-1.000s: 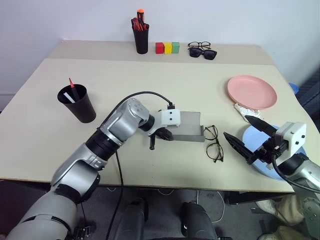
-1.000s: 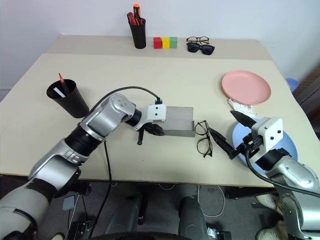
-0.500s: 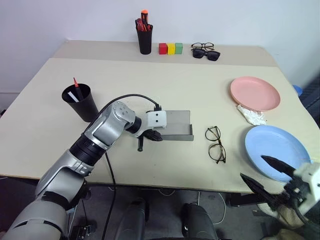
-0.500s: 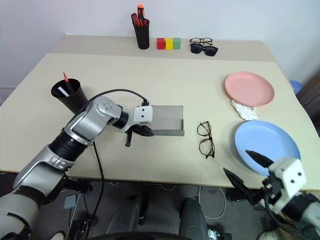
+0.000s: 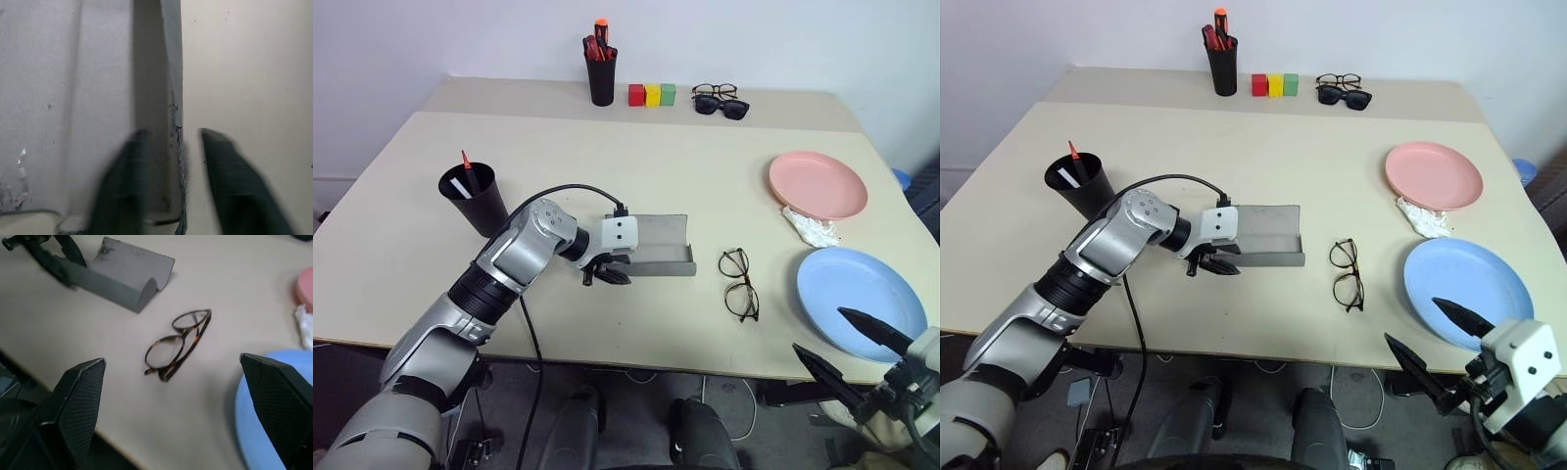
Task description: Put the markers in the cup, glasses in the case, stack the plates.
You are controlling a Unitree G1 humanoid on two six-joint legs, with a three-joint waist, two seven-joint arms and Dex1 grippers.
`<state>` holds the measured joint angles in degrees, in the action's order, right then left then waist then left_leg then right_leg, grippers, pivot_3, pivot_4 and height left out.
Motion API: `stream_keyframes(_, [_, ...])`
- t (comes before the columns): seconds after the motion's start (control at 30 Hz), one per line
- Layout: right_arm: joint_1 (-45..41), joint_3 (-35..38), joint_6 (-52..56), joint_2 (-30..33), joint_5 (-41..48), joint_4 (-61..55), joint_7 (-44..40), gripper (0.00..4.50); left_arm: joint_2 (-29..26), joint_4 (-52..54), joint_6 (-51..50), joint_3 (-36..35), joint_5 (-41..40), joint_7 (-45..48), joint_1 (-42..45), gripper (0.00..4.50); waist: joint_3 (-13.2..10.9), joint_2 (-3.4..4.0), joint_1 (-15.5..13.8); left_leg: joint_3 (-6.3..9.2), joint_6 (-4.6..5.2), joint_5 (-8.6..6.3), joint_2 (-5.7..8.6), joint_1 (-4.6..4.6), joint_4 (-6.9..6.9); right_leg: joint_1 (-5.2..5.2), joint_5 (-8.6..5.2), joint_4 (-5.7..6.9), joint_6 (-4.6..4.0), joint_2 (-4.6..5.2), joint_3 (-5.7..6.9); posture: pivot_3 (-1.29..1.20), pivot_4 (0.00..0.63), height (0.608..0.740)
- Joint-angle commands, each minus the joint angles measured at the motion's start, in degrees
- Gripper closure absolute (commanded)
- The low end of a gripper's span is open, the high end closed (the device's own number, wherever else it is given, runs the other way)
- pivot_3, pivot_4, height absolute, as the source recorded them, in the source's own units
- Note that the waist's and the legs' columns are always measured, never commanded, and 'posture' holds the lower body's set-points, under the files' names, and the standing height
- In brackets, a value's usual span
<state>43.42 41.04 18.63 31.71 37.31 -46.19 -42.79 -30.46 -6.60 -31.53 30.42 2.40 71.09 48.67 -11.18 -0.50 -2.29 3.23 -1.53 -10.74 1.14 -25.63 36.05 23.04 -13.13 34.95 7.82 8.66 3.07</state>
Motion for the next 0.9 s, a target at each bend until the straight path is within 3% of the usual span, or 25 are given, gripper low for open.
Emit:
stream_keyframes(0.03, [-1.9, 0.2, 2.9, 1.6, 1.2, -3.0, 3.6, 0.00, -0.7, 2.0, 0.3, -2.1, -0.6, 0.0, 0.5, 0.54, 0.0, 0.00, 0.0, 0.00, 0.00, 0.00, 0.01, 0.00, 0.00, 0.00, 0.00, 0.00, 0.00, -0.01, 0.00, 0.00, 0.150, 0.740])
stream_keyframes(0.27, [-11.0, -3.0, 21.2, 8.8, 12.3, -6.0, 17.5, 0.00, -2.3, 9.1, 1.2, -11.2, -6.8, -2.2, -2.2, 0.54, 0.0, 0.01, 0.0, 0.01, 0.15, 0.09, -0.03, -0.04, -0.01, 0.08, 0.15, 0.02, -0.25, -0.02, 0.00, 0.00, 0.150, 0.740])
stream_keyframes(0.37, [-22.5, -8.9, 31.7, 12.0, 16.4, -1.5, 27.6, 0.00, 1.2, 13.8, 8.6, -22.4, -14.3, -7.1, -8.0, 0.54, 0.0, -0.02, 0.3, 0.02, 0.18, 0.11, -0.04, -0.03, -0.01, 0.05, 0.16, -0.04, -0.26, -0.01, -0.02, 0.00, 0.150, 0.740])
stream_keyframes(0.43, [-28.8, -12.8, 36.6, 13.1, 18.0, 1.6, 30.6, 0.00, 2.7, 15.4, 9.1, -25.0, -17.0, -8.3, -9.9, 0.54, 0.0, -0.05, 0.2, 0.05, 0.19, 0.12, -0.04, -0.04, 0.06, 0.05, 0.22, -0.04, -0.33, 0.00, -0.06, 0.00, 0.150, 0.740])
stream_keyframes(0.63, [-40.1, -18.9, 46.2, 14.7, 20.8, 9.5, 31.9, 0.00, 4.8, 21.1, 4.0, -25.4, -19.3, -15.0, -11.4, 0.54, 0.0, -0.05, -0.1, -0.05, 0.23, 0.14, 0.12, -0.11, 0.12, -0.04, 0.17, -0.03, -0.25, -0.01, 0.03, 0.00, 0.150, 0.740])
stream_keyframes(0.9, [-47.6, -21.2, 51.7, 15.2, 21.2, 18.7, 28.3, 0.00, 0.6, 28.2, 0.3, -24.8, -20.3, -16.5, -16.7, 0.54, 0.0, -0.04, 0.4, -0.05, 0.26, 0.13, 0.04, 0.04, 0.10, -0.04, 0.16, 0.17, -0.23, -0.10, 0.03, 0.00, 0.150, 0.740])
